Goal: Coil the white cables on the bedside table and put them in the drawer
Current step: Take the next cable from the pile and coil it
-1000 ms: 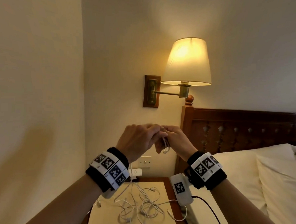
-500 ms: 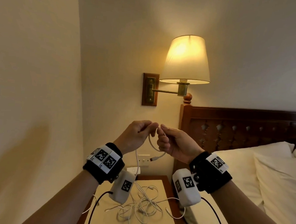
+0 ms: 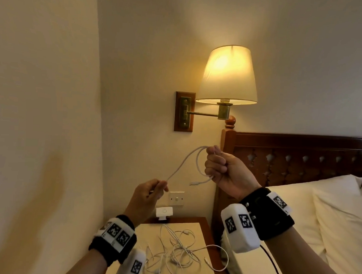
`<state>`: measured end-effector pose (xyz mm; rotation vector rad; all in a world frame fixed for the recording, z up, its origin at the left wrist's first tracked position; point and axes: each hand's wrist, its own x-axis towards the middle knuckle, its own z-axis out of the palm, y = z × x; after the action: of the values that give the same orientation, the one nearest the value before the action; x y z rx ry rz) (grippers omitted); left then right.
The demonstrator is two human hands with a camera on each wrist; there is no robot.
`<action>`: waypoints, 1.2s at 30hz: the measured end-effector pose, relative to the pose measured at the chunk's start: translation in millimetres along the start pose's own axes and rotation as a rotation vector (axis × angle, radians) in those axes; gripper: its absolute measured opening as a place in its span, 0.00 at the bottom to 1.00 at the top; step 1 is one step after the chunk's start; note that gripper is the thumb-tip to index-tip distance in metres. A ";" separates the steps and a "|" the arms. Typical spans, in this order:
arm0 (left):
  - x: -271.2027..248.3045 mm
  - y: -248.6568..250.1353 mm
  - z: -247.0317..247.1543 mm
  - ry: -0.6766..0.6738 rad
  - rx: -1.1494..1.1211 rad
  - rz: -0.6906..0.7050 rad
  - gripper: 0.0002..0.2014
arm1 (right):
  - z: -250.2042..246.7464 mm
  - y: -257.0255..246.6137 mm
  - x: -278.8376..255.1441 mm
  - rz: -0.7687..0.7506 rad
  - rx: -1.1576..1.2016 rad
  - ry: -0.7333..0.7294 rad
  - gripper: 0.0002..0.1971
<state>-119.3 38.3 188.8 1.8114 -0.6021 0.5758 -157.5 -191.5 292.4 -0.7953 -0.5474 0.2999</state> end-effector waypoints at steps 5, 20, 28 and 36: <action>-4.7 29.0 8.7 -0.135 0.462 0.179 0.21 | 0.2 7.6 -0.7 -0.029 -0.269 0.056 0.15; 25.4 91.8 2.2 0.052 0.824 0.751 0.14 | 11.9 27.3 2.8 -0.071 -1.017 0.023 0.19; 48.1 76.2 -6.7 -0.269 0.277 0.383 0.20 | 6.5 21.7 4.5 0.094 -0.797 0.005 0.18; 31.5 81.1 9.1 -0.278 -0.254 -0.036 0.15 | 1.5 36.0 2.8 0.168 -0.267 -0.075 0.16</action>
<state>-147.4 2.9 263.7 1.6675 -0.7914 0.2110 -158.0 -165.3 267.5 -1.0952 -0.6000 0.4184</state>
